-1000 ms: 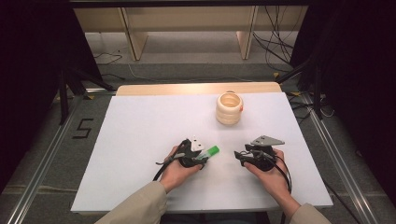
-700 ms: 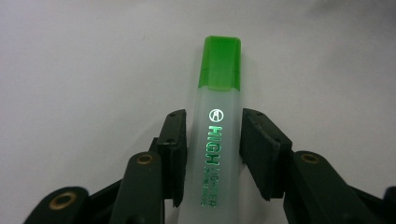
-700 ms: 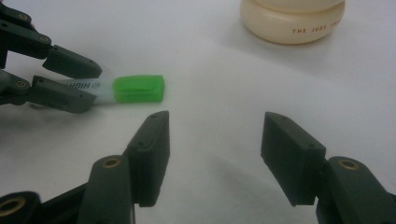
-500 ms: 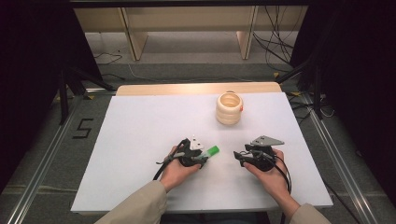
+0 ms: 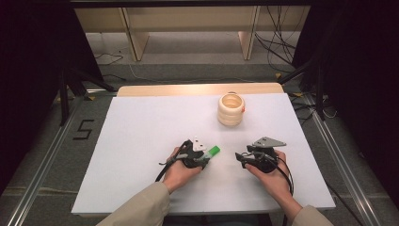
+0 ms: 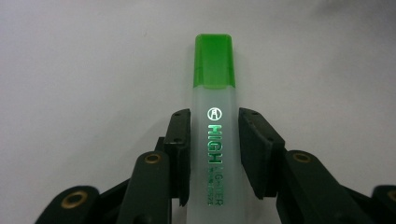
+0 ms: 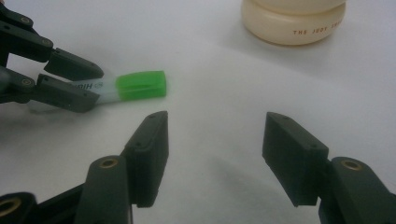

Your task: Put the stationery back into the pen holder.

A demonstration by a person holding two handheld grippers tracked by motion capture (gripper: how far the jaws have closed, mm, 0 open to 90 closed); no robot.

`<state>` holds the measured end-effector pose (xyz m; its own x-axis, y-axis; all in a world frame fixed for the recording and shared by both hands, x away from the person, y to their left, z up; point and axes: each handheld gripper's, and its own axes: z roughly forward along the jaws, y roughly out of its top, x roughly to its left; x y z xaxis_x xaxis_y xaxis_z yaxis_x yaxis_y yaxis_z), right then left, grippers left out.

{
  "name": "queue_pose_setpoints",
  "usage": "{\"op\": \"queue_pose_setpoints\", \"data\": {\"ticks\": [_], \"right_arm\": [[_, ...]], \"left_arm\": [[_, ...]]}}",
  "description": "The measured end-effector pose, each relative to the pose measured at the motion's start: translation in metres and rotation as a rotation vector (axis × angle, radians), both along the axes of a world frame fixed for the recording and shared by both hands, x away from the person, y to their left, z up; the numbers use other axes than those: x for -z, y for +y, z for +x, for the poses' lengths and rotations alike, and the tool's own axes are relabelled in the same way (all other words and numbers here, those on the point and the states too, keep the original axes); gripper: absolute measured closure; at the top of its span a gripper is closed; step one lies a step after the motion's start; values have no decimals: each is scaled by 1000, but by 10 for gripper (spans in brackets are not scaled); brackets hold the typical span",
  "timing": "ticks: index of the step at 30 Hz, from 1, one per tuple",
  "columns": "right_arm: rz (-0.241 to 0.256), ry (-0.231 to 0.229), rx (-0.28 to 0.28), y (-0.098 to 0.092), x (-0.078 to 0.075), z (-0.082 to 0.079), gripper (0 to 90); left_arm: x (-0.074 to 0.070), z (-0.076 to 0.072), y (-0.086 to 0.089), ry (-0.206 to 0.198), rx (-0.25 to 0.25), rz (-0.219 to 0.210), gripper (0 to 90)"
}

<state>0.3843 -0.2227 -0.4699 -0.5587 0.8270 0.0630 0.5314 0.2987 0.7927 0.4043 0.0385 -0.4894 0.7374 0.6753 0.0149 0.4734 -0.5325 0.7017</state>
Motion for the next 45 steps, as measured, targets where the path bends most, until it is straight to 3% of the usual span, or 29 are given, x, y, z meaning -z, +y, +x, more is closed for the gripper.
{"op": "queue_pose_setpoints", "data": {"ticks": [9, 16, 23, 25, 29, 30, 32, 35, 39, 45], "right_arm": [[7, 0, -1, 0, 0, 0, 403], [38, 22, -4, -1, 1, 2, 340], [99, 53, -7, -1, 1, 4, 307], [137, 58, -16, 1, -1, 5, 296], [184, 52, -27, 6, -6, 6, 290], [230, 50, -39, 10, -10, 9, 290], [261, 52, -50, 15, -15, 12, 291], [272, 41, -56, 19, -19, 15, 291], [327, 50, -51, 26, -25, 21, 291], [345, 57, -50, 35, -26, 27, 290]], "left_arm": [[0, -1, 0, 2, -15, -5, 665], [0, -2, 1, -4, -29, -30, 667], [-10, -7, 5, -79, -39, -107, 668], [-16, -11, 7, -124, -53, -158, 667], [-21, -14, 9, -171, -57, -200, 667], [-24, -16, 8, -191, -65, -230, 667], [-26, -18, 8, -206, -68, -250, 667], [-27, -19, 8, -218, -71, -259, 667], [-28, -20, 7, -233, -72, -265, 667], [-29, -24, 2, -254, -67, -277, 667]]}}
